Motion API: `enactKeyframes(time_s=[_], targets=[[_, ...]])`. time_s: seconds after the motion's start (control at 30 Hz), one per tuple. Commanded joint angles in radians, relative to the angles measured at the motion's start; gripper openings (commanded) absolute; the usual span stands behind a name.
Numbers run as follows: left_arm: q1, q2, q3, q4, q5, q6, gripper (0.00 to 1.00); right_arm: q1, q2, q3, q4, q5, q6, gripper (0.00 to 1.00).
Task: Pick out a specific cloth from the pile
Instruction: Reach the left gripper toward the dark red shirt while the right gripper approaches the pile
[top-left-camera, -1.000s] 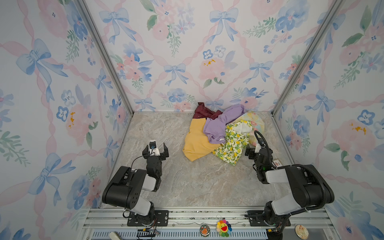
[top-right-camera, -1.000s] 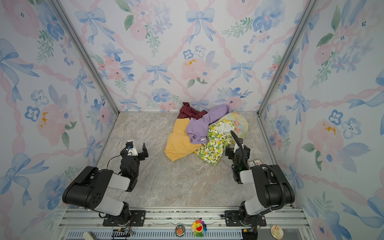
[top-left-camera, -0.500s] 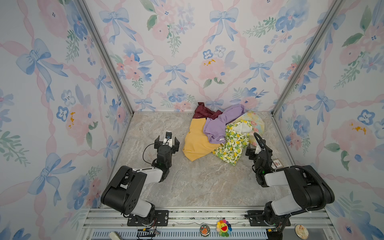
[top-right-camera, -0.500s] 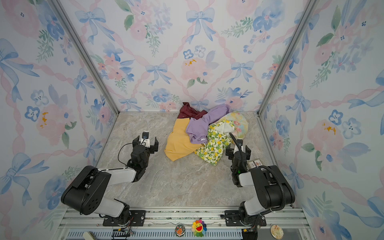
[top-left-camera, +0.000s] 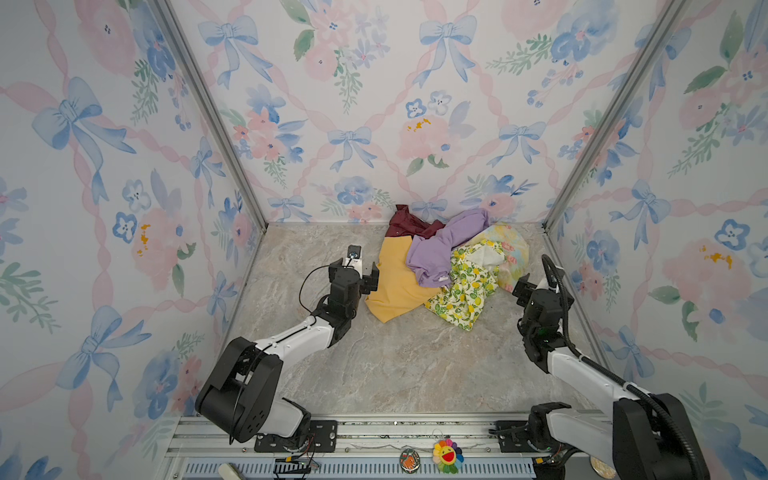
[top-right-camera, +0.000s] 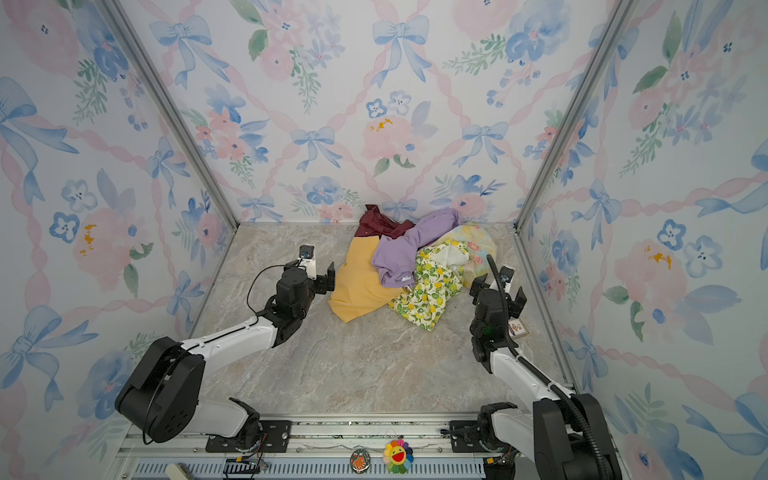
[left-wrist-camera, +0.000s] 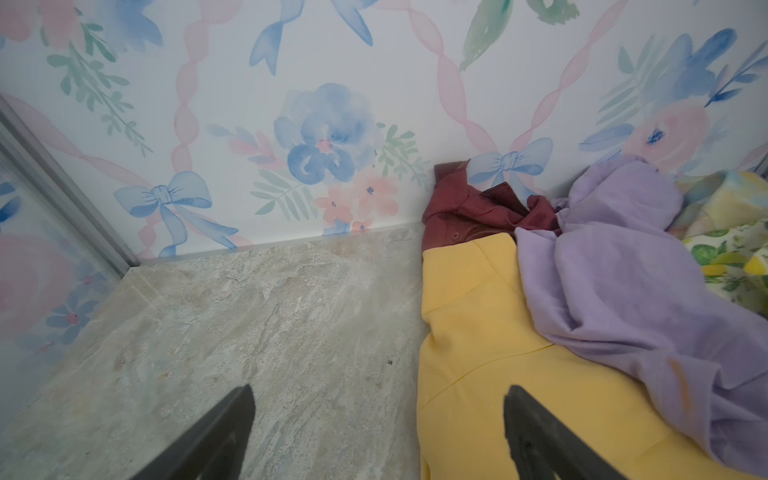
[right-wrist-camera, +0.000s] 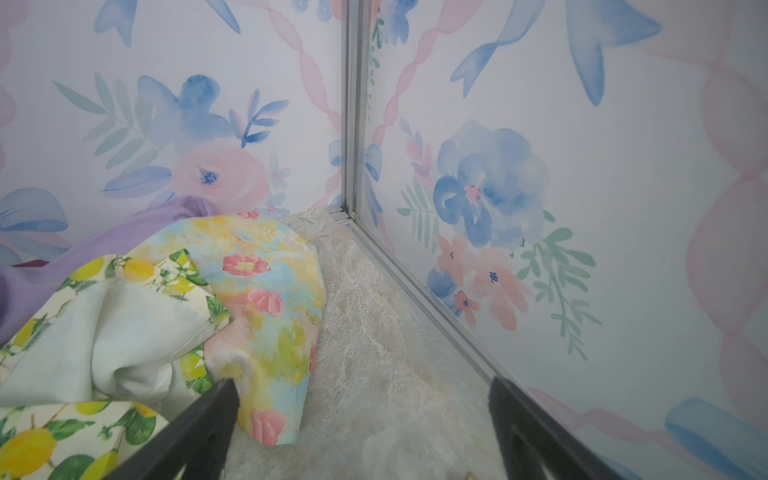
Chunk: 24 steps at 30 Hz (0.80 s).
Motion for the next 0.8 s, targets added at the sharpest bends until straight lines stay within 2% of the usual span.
enactKeyframes(time_s=[0.0,0.1,0.33,0.6,0.77], targets=[[-0.029,-0.019,0.040,-0.099,0.064,-0.069,0.95,-0.011,-0.036,0.112,-0.318,0.073,0.147,0.97],[-0.046,-0.012,0.057,-0.127,0.090,-0.101,0.95,-0.012,-0.030,0.214,-0.482,0.048,0.201,0.97],[-0.081,0.041,0.136,-0.249,0.143,-0.143,0.95,0.014,0.025,0.446,-0.743,-0.129,0.228,0.97],[-0.083,0.045,0.164,-0.300,0.180,-0.159,0.95,0.152,0.080,0.558,-0.808,-0.225,0.198,0.97],[-0.083,0.063,0.179,-0.334,0.175,-0.156,0.94,0.240,0.126,0.610,-0.823,-0.225,0.160,0.98]])
